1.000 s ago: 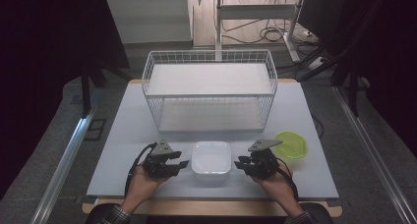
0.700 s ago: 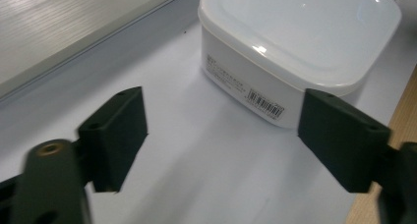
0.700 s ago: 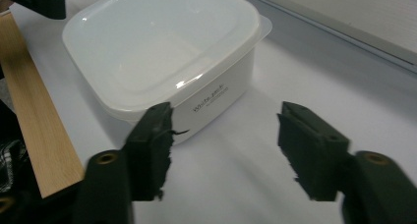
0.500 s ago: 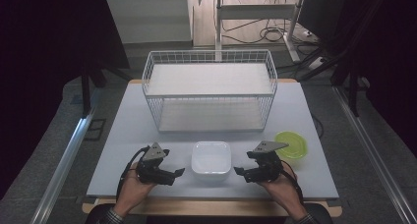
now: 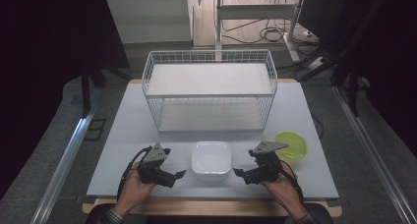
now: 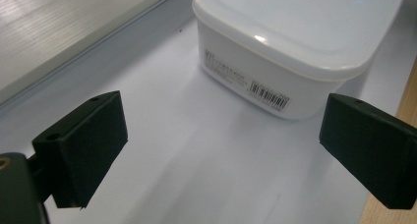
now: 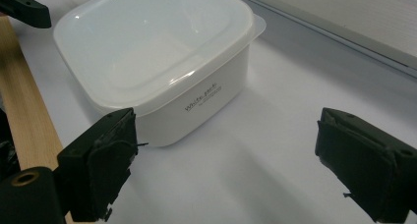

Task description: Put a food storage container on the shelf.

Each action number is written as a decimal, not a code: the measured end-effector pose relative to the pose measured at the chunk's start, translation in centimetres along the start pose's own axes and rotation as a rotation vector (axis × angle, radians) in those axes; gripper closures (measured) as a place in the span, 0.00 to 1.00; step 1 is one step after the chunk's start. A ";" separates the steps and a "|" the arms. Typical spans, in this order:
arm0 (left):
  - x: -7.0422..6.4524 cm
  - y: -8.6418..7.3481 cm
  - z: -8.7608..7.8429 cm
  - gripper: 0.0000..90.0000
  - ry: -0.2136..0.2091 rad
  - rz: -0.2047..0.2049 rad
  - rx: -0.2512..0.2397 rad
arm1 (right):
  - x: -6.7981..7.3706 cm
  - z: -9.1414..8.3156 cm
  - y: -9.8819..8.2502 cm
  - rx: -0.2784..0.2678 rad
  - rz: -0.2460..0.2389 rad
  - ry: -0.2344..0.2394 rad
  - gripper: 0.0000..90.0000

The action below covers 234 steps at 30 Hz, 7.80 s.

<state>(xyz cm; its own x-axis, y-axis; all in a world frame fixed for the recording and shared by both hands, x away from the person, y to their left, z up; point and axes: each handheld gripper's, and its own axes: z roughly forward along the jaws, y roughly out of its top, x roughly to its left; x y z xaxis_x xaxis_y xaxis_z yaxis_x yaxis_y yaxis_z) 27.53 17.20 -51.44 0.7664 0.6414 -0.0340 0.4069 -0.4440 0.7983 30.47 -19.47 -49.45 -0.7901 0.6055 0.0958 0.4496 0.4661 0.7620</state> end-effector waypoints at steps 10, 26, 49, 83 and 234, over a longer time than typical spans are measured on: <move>-0.5 1.4 0.4 0.04 -0.032 -0.007 0.030 | 0.5 0.3 0.7 -0.015 -0.005 -0.003 0.07; 0.9 3.7 2.6 0.05 -0.179 -0.068 0.002 | 0.8 2.1 2.7 0.012 0.048 0.053 0.10; -1.9 4.5 2.2 0.24 -0.176 -0.063 0.085 | 1.5 2.5 2.6 0.132 0.244 0.204 0.41; -0.9 3.8 0.7 0.87 -0.055 -0.299 -0.071 | 2.2 0.5 3.1 -0.055 0.194 -0.010 0.88; 7.3 19.4 -4.9 0.07 0.010 -0.145 -0.252 | -4.1 -3.6 19.7 -0.299 0.111 -0.036 0.22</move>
<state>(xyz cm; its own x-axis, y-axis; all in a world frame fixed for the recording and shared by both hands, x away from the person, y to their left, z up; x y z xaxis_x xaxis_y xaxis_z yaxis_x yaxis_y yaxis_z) 38.63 16.35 -33.24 0.7038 0.6935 -0.1538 0.3744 -0.1781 0.9100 41.02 -15.15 -32.53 -0.7256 0.6666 0.1705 0.3857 0.1888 0.9031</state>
